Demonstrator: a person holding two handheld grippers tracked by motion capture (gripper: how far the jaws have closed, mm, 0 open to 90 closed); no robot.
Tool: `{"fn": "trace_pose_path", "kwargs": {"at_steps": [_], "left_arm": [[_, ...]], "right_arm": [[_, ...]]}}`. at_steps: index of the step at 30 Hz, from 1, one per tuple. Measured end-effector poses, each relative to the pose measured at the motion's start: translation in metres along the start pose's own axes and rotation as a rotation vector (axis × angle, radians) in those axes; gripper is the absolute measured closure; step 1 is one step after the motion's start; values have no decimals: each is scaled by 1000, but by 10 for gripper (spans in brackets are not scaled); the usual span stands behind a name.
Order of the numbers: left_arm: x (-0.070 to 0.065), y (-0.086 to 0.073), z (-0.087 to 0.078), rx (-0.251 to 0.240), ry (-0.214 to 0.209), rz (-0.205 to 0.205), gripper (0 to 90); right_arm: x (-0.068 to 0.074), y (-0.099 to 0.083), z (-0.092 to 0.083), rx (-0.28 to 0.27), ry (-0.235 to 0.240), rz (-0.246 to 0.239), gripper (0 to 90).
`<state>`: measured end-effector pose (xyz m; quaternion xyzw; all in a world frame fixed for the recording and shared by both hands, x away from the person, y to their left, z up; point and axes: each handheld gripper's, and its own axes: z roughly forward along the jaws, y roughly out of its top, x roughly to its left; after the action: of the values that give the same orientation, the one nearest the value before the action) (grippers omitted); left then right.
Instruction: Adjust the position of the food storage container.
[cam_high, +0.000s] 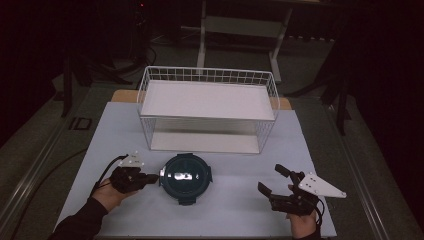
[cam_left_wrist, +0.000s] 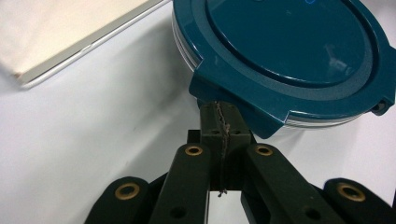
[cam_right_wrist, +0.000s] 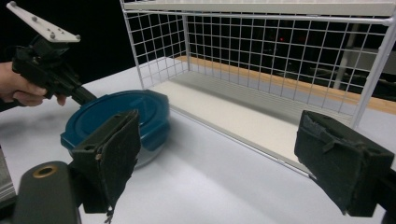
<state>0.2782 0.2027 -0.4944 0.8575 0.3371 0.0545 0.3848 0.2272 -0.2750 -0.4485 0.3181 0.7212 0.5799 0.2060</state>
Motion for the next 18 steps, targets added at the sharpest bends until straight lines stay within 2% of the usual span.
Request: {"fn": "trace_pose_path", "kwargs": {"at_steps": [5, 7, 12, 18], "left_arm": [[-7, 10, 9, -18, -30, 12, 900], [-8, 14, 13, -12, -23, 23, 900], [-7, 21, 18, -5, -31, 13, 900], [-16, 27, 25, 8, -36, 39, 900]], "right_arm": [[0, 0, 0, 0, 5, 1, 142], [0, 0, 0, 0, 6, -1, 142], [0, 0, 0, 3, 11, -7, 142], [0, -1, 1, 6, 17, -3, 142]]}}
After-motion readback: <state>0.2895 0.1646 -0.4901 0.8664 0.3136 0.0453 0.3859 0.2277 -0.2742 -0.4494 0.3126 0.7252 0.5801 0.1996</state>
